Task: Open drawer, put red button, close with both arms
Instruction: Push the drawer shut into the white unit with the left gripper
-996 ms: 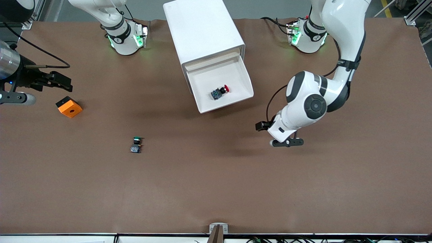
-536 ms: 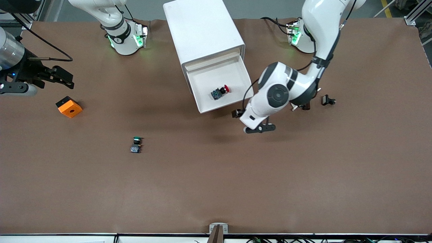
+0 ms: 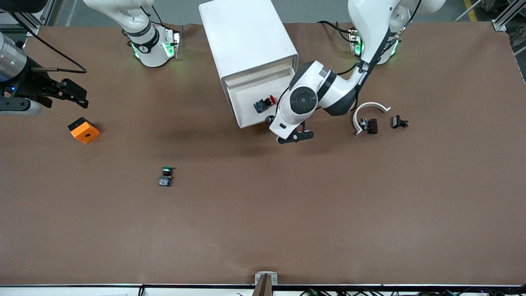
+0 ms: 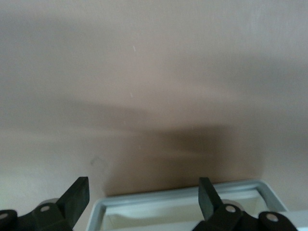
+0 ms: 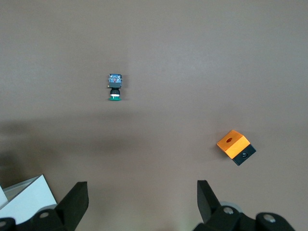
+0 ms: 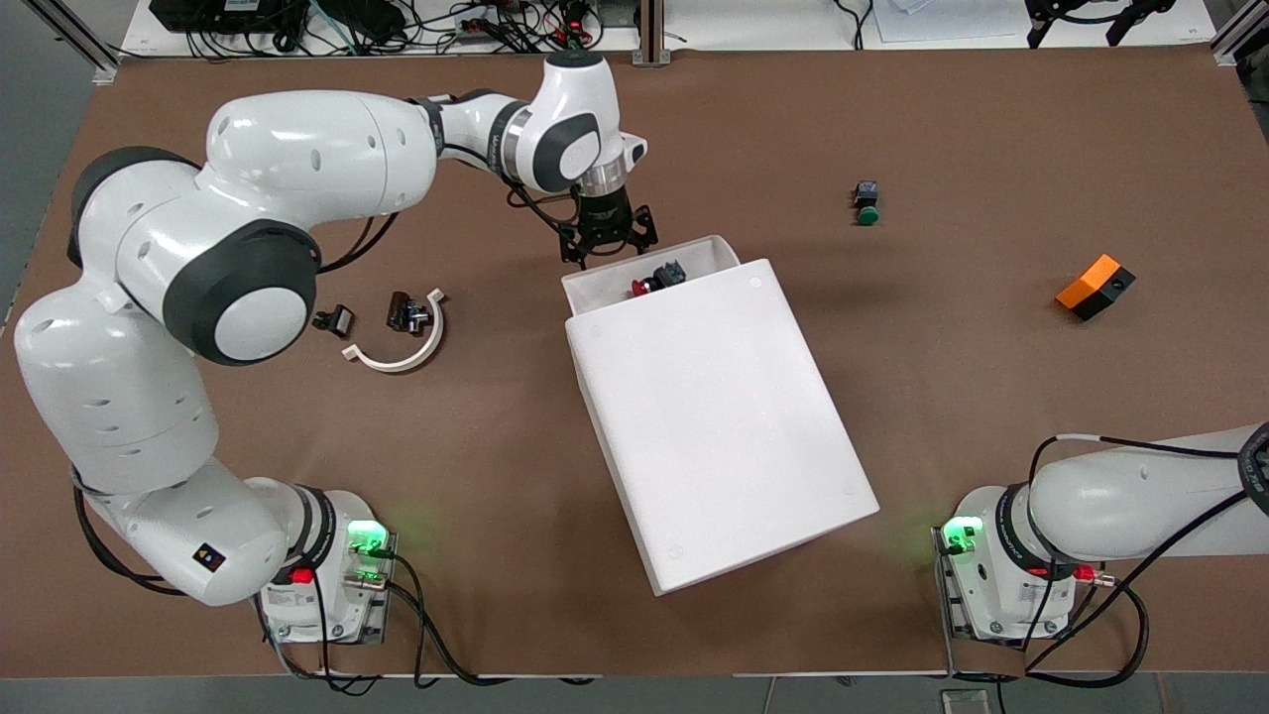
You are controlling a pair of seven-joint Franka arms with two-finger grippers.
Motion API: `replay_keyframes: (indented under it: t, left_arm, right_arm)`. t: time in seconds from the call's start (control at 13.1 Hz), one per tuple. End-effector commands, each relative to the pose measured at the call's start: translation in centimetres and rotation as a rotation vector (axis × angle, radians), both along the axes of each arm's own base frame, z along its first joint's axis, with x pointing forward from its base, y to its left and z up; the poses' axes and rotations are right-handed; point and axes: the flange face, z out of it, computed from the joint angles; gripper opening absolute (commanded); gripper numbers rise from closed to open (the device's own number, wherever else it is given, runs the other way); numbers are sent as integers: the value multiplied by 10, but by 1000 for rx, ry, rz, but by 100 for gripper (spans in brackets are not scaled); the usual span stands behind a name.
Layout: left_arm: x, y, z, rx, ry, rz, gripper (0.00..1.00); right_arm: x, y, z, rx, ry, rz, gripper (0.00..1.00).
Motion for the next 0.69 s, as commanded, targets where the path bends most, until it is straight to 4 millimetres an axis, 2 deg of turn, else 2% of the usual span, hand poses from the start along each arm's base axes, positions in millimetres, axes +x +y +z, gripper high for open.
replay_keyframes:
  t: [0.0, 0.31, 0.61]
  left_arm:
    - [-32, -22, 2, 29, 44, -4, 100]
    - [-79, -53, -6, 64, 109, -1, 100]
    - [-107, -72, -11, 98, 129, 29, 100]
  right_arm:
    - [-2, 2, 7, -17, -17, 11, 100]
    - [-3, 1, 6, -19, -8, 14, 100]
    - [0, 2, 9, -18, -25, 13, 100]
